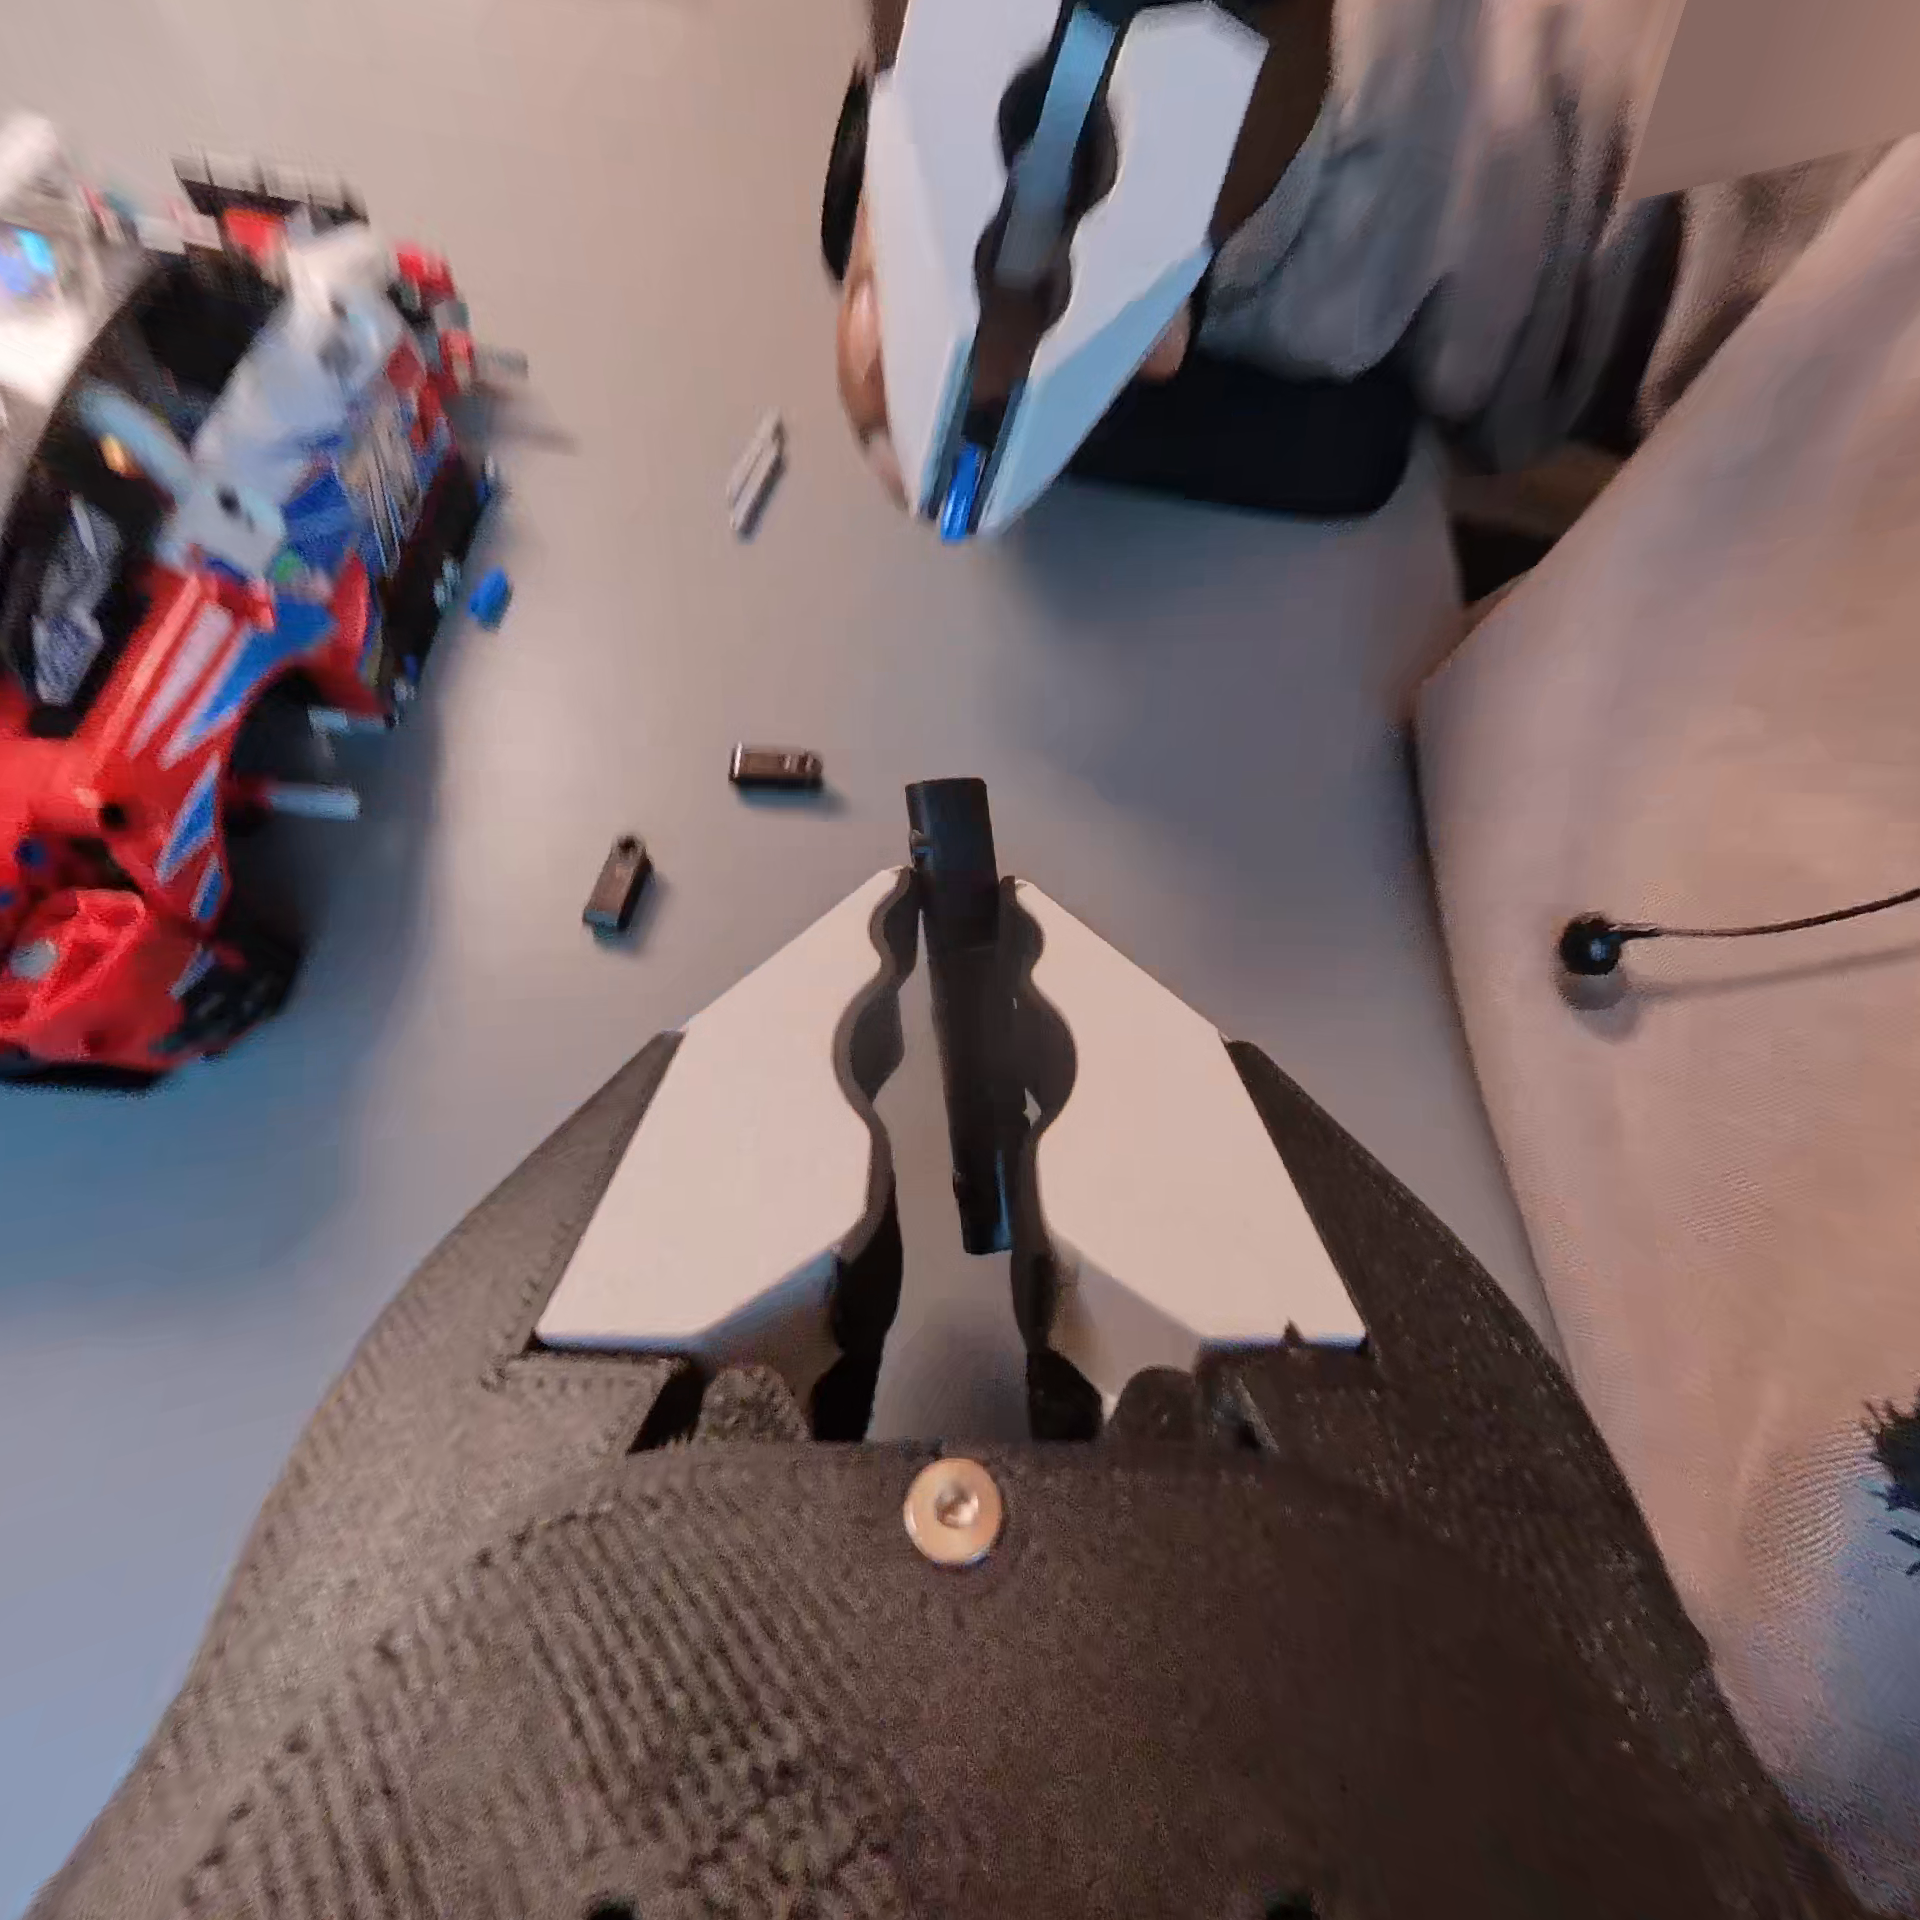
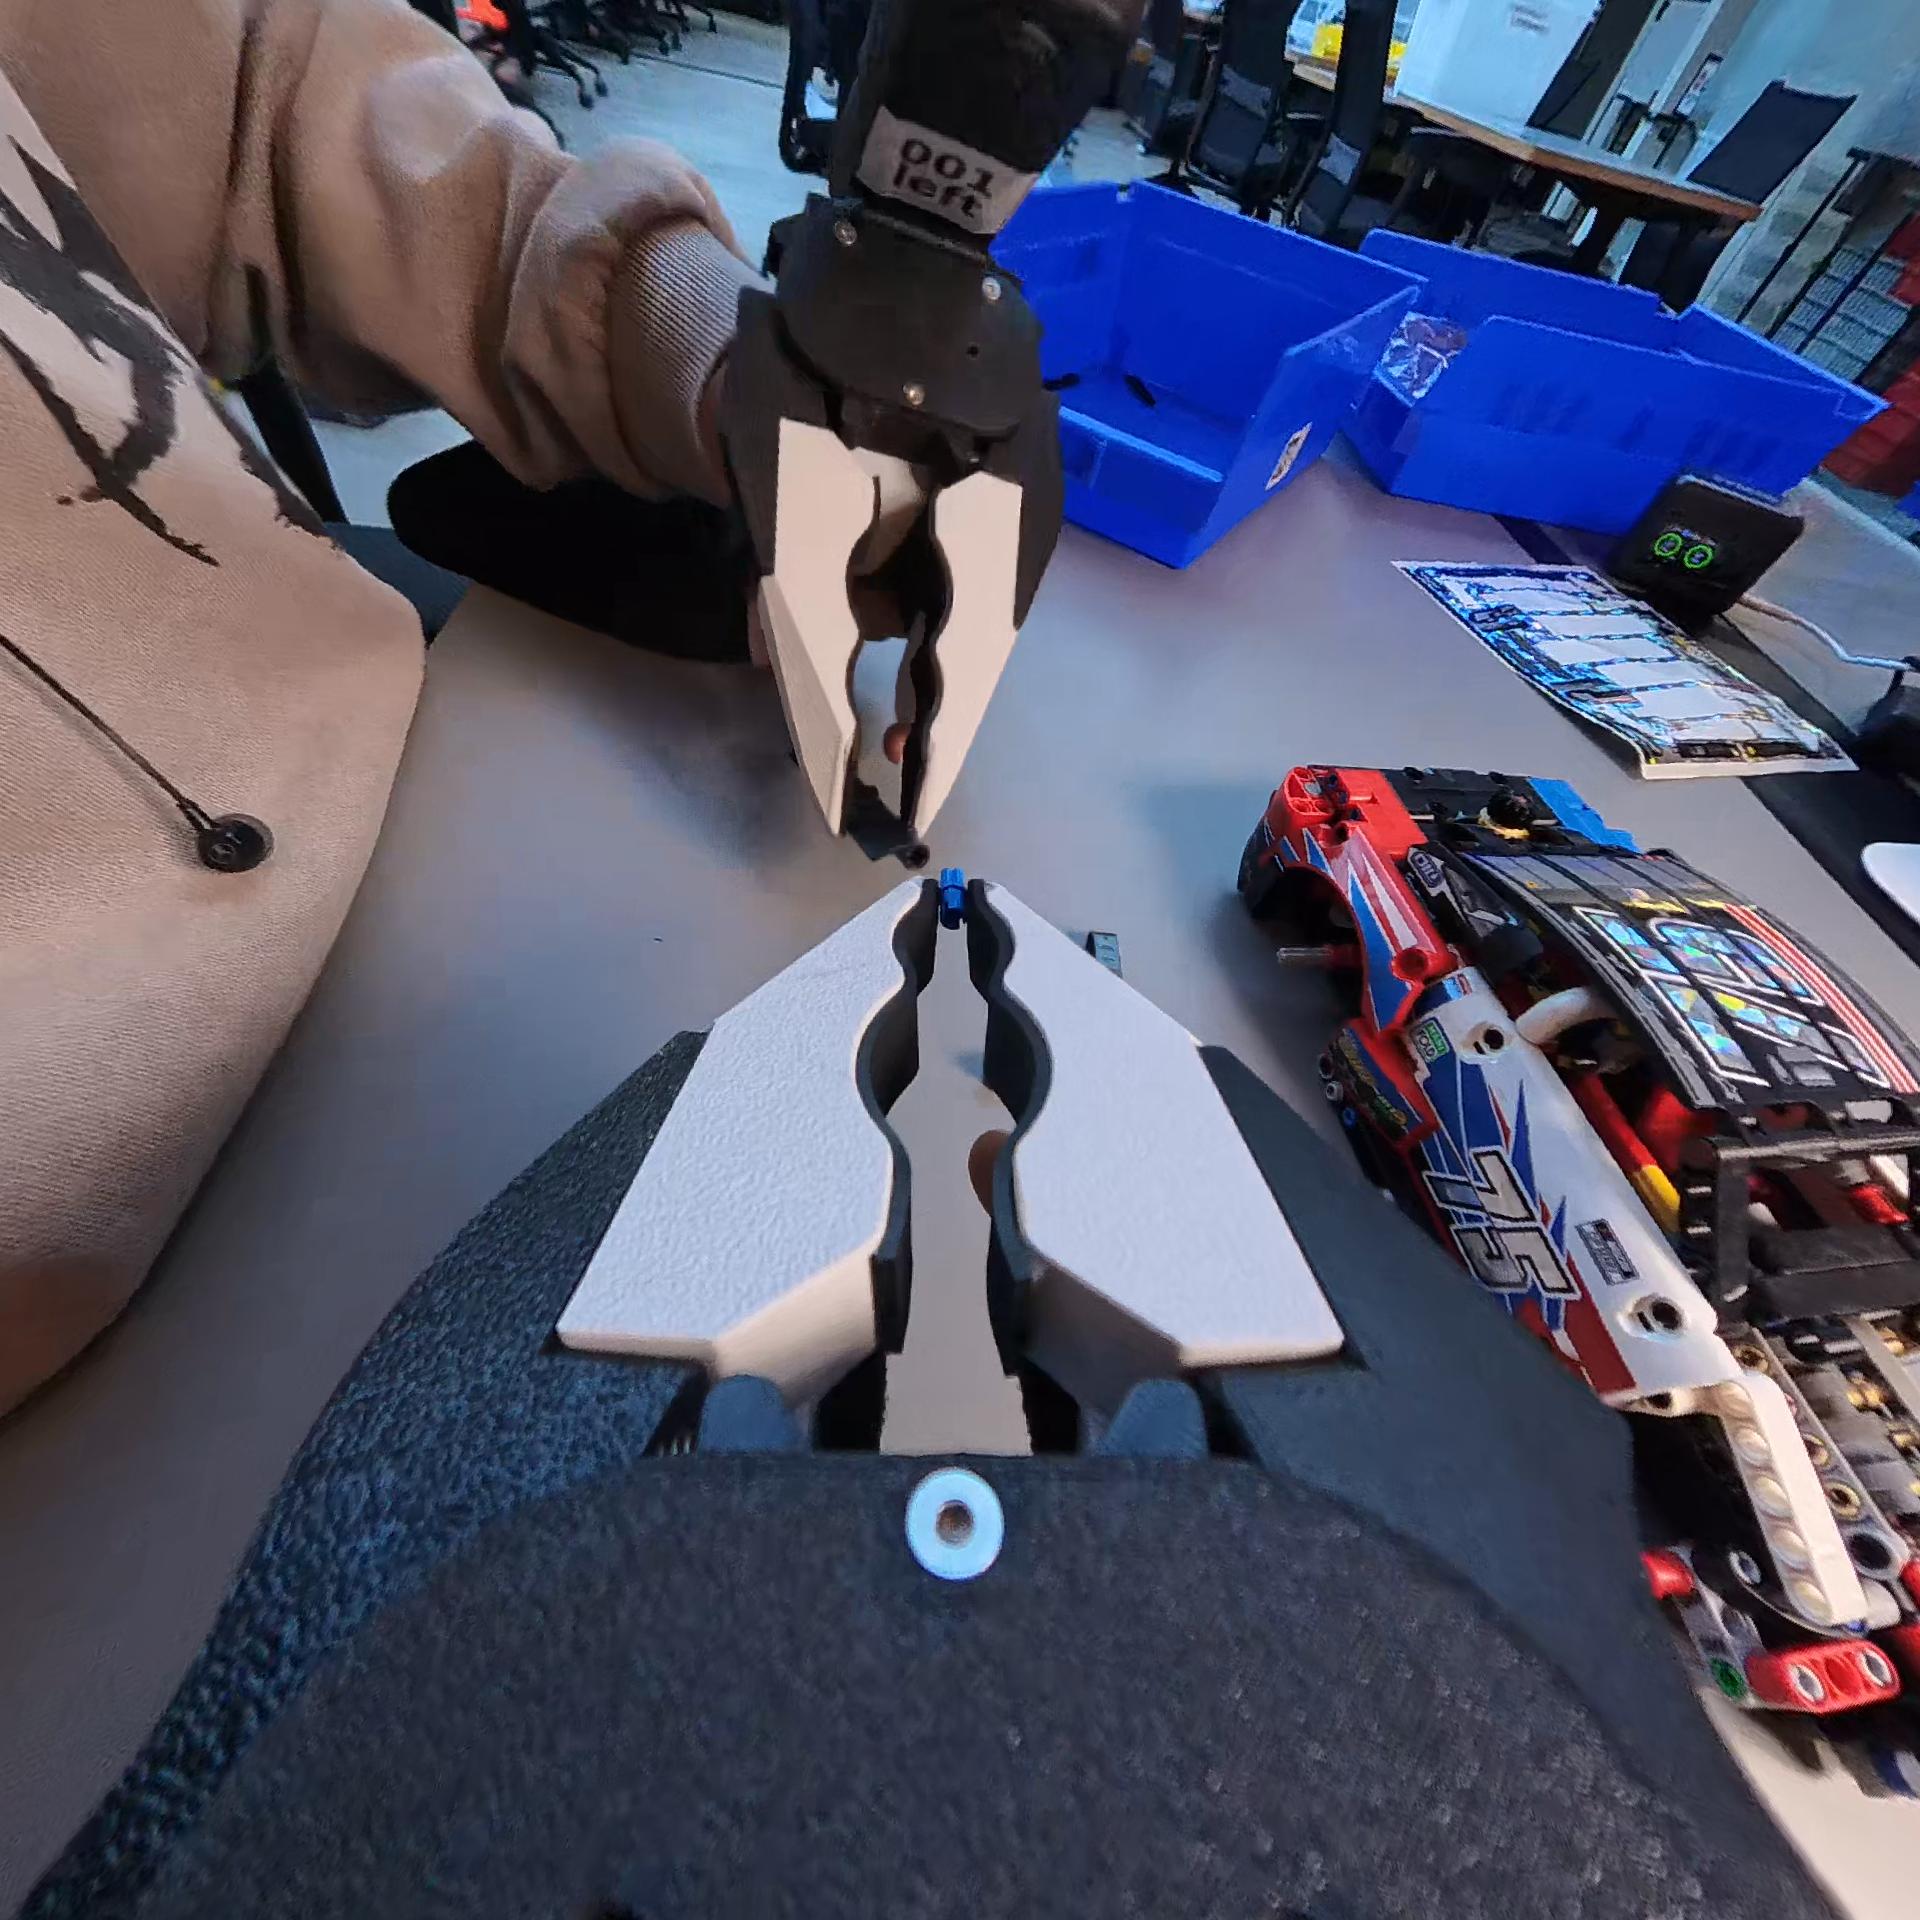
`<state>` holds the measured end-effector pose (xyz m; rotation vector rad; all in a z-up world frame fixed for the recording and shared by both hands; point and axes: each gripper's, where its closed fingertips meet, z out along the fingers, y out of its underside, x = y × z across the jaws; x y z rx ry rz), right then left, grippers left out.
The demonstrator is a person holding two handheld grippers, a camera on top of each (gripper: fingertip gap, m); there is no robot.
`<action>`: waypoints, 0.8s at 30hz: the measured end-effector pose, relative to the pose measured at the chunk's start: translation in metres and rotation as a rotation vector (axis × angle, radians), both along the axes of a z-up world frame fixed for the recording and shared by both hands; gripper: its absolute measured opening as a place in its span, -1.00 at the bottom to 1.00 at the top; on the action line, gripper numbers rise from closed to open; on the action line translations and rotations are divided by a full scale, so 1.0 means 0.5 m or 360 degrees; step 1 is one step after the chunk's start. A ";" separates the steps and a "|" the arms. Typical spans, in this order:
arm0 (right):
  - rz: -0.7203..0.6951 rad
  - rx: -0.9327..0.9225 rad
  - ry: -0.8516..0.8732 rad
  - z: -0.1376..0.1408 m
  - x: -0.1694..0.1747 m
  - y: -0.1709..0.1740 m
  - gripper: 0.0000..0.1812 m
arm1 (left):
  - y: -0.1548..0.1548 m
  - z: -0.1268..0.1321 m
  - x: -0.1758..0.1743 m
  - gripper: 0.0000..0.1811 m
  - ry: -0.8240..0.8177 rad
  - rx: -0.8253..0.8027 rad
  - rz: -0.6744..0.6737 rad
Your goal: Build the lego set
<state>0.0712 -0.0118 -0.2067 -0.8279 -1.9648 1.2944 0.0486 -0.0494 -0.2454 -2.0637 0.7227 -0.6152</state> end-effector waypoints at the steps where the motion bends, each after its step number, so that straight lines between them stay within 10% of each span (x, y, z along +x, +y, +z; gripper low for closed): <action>1: 0.0037 0.0002 0.0004 0.003 0.004 -0.011 -0.97 | -0.001 0.031 0.015 -0.85 -0.0085 0.0136 -0.0047; 24: 0.0074 0.0014 -0.0303 -0.043 -0.004 -0.017 -0.97 | 0.036 0.012 0.037 -0.86 0.0141 0.0338 -0.0154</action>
